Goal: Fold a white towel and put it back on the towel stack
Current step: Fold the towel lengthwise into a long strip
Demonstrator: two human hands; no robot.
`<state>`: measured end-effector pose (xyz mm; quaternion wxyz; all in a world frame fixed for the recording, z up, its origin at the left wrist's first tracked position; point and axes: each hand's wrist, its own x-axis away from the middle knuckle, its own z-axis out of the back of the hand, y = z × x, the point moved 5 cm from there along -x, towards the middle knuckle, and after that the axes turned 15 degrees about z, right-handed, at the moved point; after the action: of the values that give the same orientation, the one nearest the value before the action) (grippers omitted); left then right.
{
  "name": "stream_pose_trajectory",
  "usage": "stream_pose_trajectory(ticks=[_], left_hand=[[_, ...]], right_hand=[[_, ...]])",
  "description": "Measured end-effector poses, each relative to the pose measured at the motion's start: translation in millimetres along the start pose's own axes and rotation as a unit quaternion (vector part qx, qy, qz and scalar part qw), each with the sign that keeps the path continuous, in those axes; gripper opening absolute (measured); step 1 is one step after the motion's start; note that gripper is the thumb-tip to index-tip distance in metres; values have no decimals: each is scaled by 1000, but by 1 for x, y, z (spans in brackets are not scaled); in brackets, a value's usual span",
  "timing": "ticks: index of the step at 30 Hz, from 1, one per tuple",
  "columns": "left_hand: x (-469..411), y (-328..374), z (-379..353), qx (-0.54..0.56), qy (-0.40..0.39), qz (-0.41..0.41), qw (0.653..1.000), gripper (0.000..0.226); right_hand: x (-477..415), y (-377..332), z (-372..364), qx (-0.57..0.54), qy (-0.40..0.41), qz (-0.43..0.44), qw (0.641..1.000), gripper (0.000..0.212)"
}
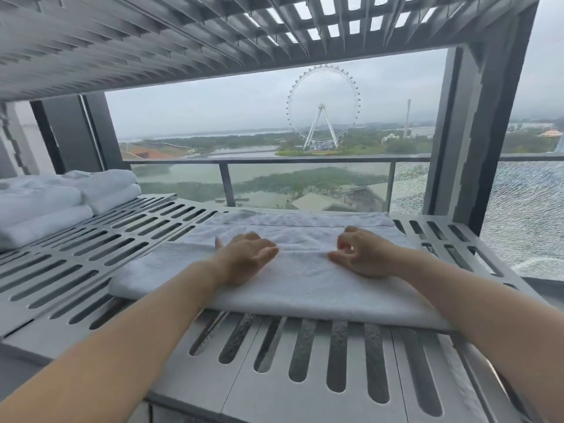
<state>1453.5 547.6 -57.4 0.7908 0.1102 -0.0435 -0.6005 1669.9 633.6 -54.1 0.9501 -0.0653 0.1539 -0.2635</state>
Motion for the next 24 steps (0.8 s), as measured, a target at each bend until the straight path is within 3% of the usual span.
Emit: stream_pose_trajectory(ticks=[4, 7, 13, 19, 24], left_hand=[[-16, -20, 12, -41, 48, 11, 998, 24], [-25, -23, 17, -59, 79, -24, 995, 26], [-40, -23, 5, -77, 22, -53, 995, 24], [-67, 6, -6, -87, -14, -110, 990, 52], [-82, -3, -27, -68, -114, -114, 984, 54]], right_hand=[[-5, 0, 6, 18, -17, 0, 1000, 31], [-6, 2, 10, 32, -35, -8, 999, 30], [-14, 7, 10, 89, -31, -12, 996, 27], [-60, 0, -6, 22, 30, -10, 999, 34], [-65, 18, -44, 8, -133, -85, 987, 58]])
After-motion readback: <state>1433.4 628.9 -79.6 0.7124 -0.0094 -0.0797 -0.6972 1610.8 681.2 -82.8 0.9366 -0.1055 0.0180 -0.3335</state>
